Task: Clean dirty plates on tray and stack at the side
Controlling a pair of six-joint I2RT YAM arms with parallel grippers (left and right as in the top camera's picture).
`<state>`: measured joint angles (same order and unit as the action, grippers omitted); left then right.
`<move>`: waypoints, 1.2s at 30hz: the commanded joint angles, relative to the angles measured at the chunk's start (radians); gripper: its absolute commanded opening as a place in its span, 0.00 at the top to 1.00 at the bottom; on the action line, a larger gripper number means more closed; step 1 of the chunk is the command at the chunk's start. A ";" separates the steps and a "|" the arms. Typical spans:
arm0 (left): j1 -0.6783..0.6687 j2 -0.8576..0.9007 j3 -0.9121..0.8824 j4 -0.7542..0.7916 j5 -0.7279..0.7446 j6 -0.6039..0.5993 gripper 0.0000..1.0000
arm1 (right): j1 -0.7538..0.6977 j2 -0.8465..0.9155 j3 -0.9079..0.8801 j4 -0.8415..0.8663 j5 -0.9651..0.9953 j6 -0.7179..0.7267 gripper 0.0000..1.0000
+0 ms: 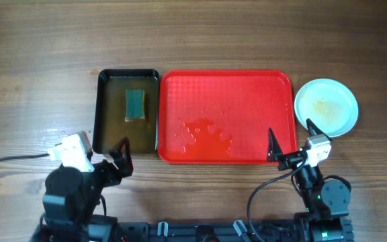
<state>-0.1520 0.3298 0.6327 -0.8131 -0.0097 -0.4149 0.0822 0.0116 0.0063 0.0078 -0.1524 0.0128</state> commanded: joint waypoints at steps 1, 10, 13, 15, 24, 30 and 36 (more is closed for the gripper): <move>0.074 -0.162 -0.187 0.140 0.080 0.071 0.00 | -0.004 -0.007 -0.001 0.005 -0.017 -0.012 0.01; 0.112 -0.327 -0.623 0.908 0.122 0.185 0.00 | -0.004 -0.007 -0.001 0.005 -0.017 -0.013 0.01; 0.112 -0.327 -0.627 0.890 0.154 0.295 0.00 | -0.004 -0.007 -0.001 0.005 -0.017 -0.012 0.01; 0.112 -0.327 -0.627 0.751 0.167 0.302 0.00 | -0.004 -0.007 -0.001 0.005 -0.017 -0.012 0.00; 0.110 -0.326 -0.627 0.750 0.169 0.299 0.00 | -0.004 -0.007 -0.001 0.005 -0.017 -0.013 0.01; 0.110 -0.326 -0.627 0.750 0.169 0.299 0.00 | -0.004 -0.007 -0.001 0.005 -0.017 -0.012 0.00; 0.110 -0.326 -0.627 0.750 0.169 0.299 0.00 | -0.004 -0.007 -0.001 0.005 -0.017 -0.012 0.00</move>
<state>-0.0494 0.0120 0.0101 -0.0601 0.1406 -0.1349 0.0822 0.0116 0.0063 0.0074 -0.1566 0.0124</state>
